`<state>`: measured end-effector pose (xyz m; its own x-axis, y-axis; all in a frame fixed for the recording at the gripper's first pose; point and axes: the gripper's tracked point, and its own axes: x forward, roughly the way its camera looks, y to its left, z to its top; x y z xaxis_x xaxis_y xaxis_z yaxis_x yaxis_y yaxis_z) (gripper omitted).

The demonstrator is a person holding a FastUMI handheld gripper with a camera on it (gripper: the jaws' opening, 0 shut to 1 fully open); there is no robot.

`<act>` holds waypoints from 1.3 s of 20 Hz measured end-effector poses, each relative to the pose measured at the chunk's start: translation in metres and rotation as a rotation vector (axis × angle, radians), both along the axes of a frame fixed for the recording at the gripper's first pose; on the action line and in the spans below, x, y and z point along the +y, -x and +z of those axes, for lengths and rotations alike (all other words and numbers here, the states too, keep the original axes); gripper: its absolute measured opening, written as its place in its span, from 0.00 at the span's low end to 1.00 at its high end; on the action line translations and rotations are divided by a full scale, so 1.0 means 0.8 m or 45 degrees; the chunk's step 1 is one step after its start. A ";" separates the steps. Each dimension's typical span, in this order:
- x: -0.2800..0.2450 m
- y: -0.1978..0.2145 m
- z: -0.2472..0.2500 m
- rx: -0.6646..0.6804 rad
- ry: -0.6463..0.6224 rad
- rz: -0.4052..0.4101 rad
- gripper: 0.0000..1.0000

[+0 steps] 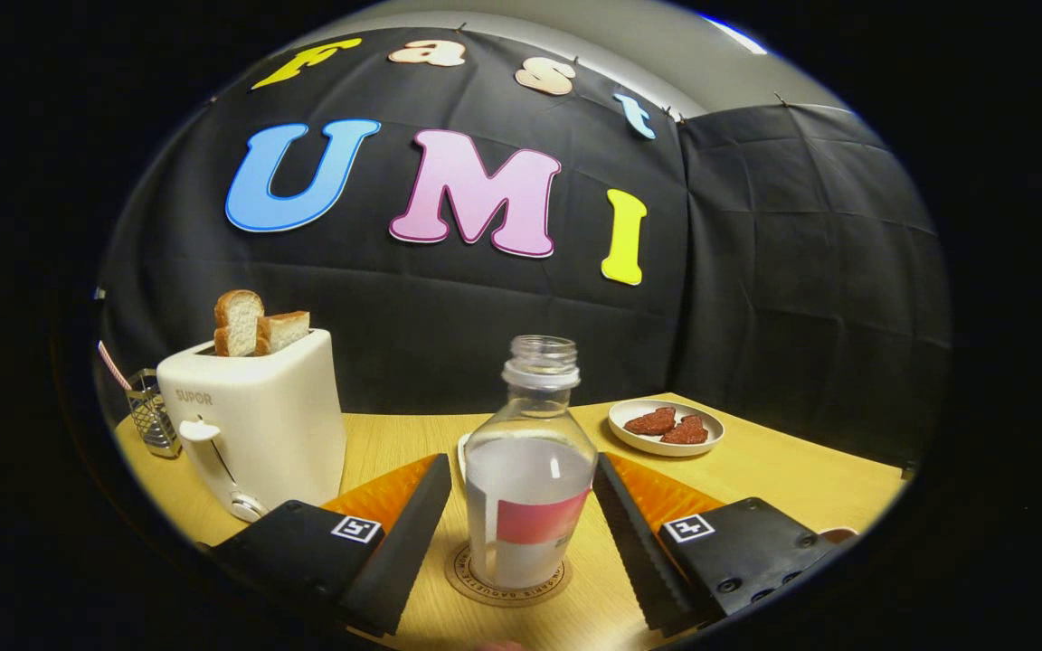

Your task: Take the bottle from table, then pour the juice into the cup, finally place the bottle on the coaster

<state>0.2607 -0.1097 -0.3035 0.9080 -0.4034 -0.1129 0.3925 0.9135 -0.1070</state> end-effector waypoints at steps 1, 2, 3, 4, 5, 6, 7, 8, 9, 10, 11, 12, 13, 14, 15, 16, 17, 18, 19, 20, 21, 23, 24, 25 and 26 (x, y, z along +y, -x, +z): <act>0.001 0.006 0.000 0.002 -0.007 -0.001 0.97; 0.002 0.010 0.003 0.005 -0.006 0.000 0.97; 0.003 0.017 0.006 0.007 -0.004 0.002 0.97; 0.007 0.023 0.008 0.009 -0.002 0.008 0.97; 0.009 0.032 0.013 0.012 0.000 0.013 0.97; 0.013 0.041 0.018 0.014 0.005 0.018 0.97; 0.017 0.052 0.025 0.014 0.007 0.027 0.97; 0.020 0.062 0.034 0.009 0.009 0.036 0.97; 0.024 0.074 0.044 0.001 0.013 0.043 0.97; 0.027 0.088 0.056 -0.014 0.024 0.051 0.97; 0.030 0.101 0.069 -0.027 0.034 0.056 0.97; 0.034 0.113 0.081 -0.044 0.040 0.072 0.97; 0.038 0.127 0.092 -0.052 0.046 0.077 0.97; 0.041 0.140 0.107 -0.068 0.045 0.088 0.96; 0.047 0.152 0.120 -0.087 0.044 0.103 0.97; 0.052 0.167 0.129 -0.098 0.043 0.117 0.96; 0.057 0.179 0.139 -0.107 0.038 0.130 0.96; 0.065 0.190 0.148 -0.112 0.027 0.153 0.97; 0.073 0.199 0.157 -0.115 0.012 0.175 0.97; 0.081 0.211 0.162 -0.117 0.001 0.202 0.97; 0.087 0.222 0.170 -0.115 -0.001 0.226 0.97; 0.094 0.247 0.188 -0.116 0.014 0.263 0.97; 0.099 0.254 0.201 -0.122 0.015 0.289 0.97; 0.103 0.261 0.213 -0.127 0.013 0.318 0.97; 0.107 0.267 0.223 -0.127 0.015 0.347 0.97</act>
<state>0.0468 -0.0245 -0.1251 0.9895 -0.1441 -0.0145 0.1422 0.9856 -0.0912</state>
